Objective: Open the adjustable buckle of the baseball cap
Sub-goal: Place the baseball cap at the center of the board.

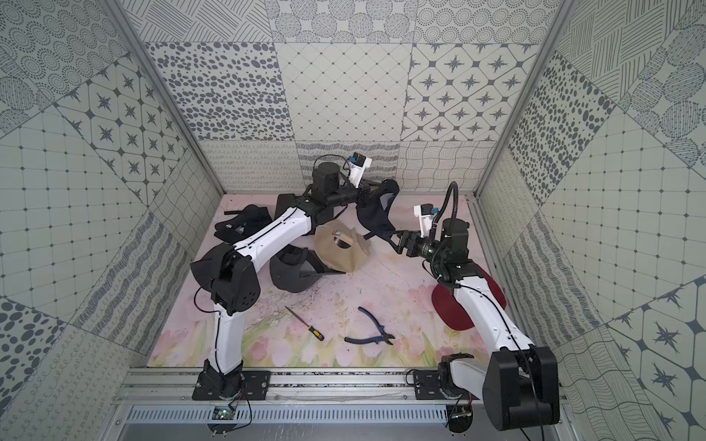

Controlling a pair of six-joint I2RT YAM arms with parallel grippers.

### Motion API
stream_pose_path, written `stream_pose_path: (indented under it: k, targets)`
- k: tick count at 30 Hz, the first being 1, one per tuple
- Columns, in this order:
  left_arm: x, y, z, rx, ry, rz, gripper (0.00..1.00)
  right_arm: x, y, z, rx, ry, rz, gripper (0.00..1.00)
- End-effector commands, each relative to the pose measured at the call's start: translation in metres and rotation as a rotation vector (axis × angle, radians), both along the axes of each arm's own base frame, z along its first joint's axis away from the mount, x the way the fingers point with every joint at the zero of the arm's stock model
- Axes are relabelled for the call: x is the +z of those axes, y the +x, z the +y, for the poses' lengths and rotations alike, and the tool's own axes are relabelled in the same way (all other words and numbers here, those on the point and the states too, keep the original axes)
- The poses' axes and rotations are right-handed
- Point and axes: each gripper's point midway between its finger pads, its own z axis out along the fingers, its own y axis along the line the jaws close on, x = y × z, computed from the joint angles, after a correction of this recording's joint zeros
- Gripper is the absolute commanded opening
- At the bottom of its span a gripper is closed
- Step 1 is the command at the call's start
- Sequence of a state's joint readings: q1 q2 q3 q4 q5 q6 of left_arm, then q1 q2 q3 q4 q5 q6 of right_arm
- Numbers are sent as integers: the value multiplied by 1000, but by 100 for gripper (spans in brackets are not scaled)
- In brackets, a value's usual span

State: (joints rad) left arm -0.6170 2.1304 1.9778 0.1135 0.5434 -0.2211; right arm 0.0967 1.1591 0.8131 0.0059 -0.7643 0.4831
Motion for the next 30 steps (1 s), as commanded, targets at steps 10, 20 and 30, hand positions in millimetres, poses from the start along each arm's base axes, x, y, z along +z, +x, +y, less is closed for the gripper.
stream_pose_path:
  k: [10, 20, 30]
  targets:
    - [-39, 63, 20, -7, -49, 37, 0, -2, -25, -86, -438, -186, 228, 85]
    - [-63, 65, 53, 97, 58, 37, 70, -42, -48, -152, -681, -344, 448, 91]
    - [-50, -4, 72, -32, 164, -5, 74, -98, -53, -200, -834, -460, 558, 82]
